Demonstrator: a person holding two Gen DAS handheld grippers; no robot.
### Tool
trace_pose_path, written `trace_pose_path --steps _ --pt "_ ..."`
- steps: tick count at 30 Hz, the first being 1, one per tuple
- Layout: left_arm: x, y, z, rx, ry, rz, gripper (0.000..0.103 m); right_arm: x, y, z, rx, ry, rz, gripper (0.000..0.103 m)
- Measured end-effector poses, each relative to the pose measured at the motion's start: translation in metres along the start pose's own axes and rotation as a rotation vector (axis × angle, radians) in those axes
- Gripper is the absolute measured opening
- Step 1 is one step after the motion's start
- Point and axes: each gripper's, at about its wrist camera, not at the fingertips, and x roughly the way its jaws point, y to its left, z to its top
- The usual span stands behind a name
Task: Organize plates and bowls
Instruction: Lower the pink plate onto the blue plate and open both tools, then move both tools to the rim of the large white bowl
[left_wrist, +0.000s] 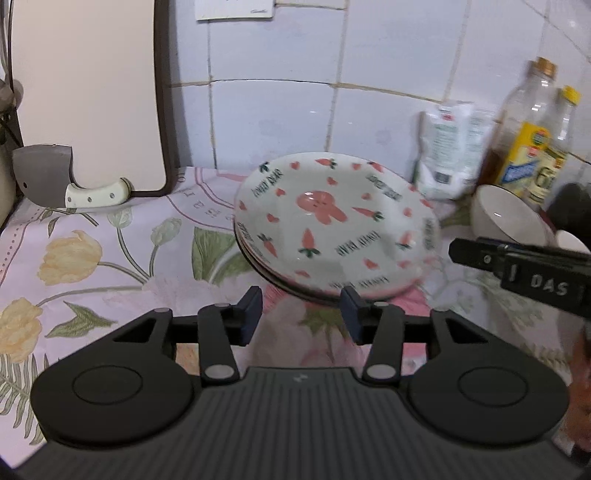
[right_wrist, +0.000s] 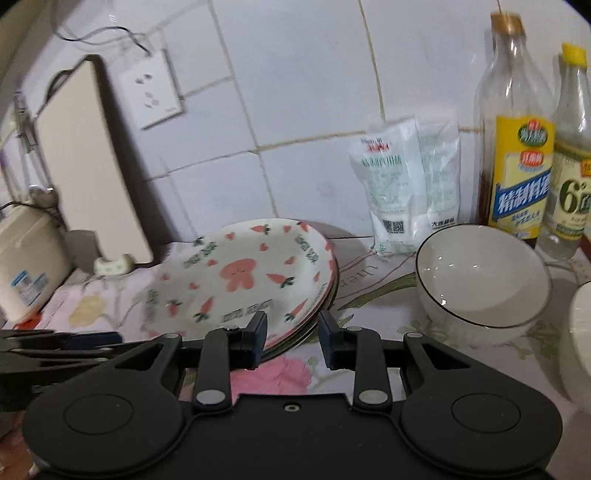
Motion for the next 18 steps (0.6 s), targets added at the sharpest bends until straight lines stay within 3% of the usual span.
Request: trace_pose_path --steps 12,18 --pt "-0.084 -0.005 -0.019 0.043 -0.044 -0.045 0.062 -0.1 0.04 -0.009 -0.16 -0.042 0.002 0.05" --pt "-0.124 -0.011 -0.029 0.077 -0.064 -0.069 0.069 -0.144 0.063 -0.018 -0.23 -0.058 -0.004 0.065"
